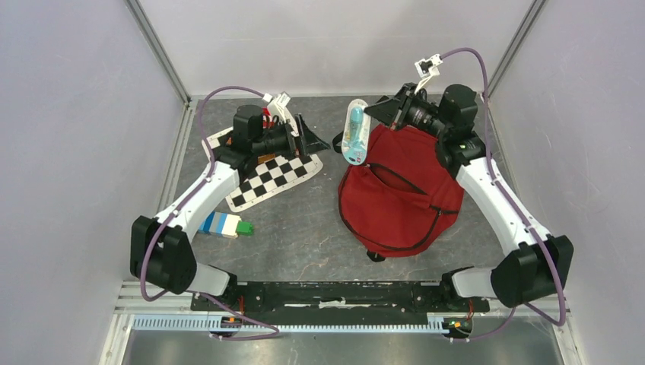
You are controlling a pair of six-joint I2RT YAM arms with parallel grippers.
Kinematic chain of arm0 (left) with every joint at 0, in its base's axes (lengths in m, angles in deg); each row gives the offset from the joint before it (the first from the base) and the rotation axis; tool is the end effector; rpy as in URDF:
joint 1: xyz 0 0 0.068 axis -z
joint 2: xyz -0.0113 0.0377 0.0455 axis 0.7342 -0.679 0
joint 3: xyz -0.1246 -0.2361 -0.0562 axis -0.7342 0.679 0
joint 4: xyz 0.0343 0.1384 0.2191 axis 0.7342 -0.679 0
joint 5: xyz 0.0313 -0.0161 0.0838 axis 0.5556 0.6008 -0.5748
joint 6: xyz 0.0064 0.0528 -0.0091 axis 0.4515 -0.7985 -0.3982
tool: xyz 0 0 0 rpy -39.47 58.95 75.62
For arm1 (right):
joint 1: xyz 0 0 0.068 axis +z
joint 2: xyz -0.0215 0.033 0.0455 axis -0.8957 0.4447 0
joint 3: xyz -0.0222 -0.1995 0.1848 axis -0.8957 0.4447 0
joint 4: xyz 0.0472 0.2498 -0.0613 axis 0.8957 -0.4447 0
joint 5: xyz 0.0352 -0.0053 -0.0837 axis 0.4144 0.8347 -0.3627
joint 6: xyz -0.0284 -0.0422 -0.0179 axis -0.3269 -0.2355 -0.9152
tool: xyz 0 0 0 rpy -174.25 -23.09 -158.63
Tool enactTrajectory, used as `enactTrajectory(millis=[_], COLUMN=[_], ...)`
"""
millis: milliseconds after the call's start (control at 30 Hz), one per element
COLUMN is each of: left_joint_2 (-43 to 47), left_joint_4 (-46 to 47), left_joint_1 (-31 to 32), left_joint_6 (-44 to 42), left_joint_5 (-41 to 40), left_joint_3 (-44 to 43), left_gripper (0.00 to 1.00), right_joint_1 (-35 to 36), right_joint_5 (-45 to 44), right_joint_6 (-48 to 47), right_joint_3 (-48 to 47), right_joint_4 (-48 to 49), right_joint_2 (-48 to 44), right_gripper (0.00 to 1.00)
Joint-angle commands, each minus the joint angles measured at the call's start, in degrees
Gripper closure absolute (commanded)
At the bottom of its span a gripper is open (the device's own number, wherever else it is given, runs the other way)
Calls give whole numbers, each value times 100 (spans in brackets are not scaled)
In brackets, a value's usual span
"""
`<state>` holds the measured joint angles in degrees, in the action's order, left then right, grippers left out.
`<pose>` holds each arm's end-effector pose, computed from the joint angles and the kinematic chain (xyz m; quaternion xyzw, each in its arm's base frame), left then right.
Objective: Pack the student bag
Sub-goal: Pick up the stationery from the center of the board.
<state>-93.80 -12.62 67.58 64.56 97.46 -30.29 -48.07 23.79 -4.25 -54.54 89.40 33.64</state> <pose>0.3006 -0.1342 0.3233 0.0807 0.7993 -0.4762 0.3576 0.3022 0.1049 0.4001 -0.0920 0.7060 0.4765 0.5157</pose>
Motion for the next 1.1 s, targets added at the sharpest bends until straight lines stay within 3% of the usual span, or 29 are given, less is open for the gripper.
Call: enactTrajectory(millis=[0,167,333,533,633,833,1033,1067], left_joint_2=[457,738,978,1056,1041,1150,1217,1244], left_joint_4=[399,1236,1192,785,777,777,777,781], left_joint_1=[7,46,333,766,1030,1123,1174,1174], left_joint_6=[591,1356,1336,992,973,990,1074,1105], left_joint_5=[1023,1836,2134,1948,1923,1843,1831,1775], left_joint_3=[37,92,145,237,189,328,294,302], left_gripper=[0,0,0,5,22,66,98,98], right_joint_1=[2,3,3,3,3,2,3,3], right_joint_5=[1136,1886,2374,2741,2818,2861,2755,2646], right_joint_6=[155,260,590,1913,1938,1667,1104,838], right_joint_3=[19,222,365,800,836,835,847,829], right_joint_4=[-61,4,270,1727,1743,1360,710,438], right_joint_2=[-427,-784,-916,-990,-999,-1034,-1050,-1043], right_gripper=[100,100,100,100,100,100,100,92])
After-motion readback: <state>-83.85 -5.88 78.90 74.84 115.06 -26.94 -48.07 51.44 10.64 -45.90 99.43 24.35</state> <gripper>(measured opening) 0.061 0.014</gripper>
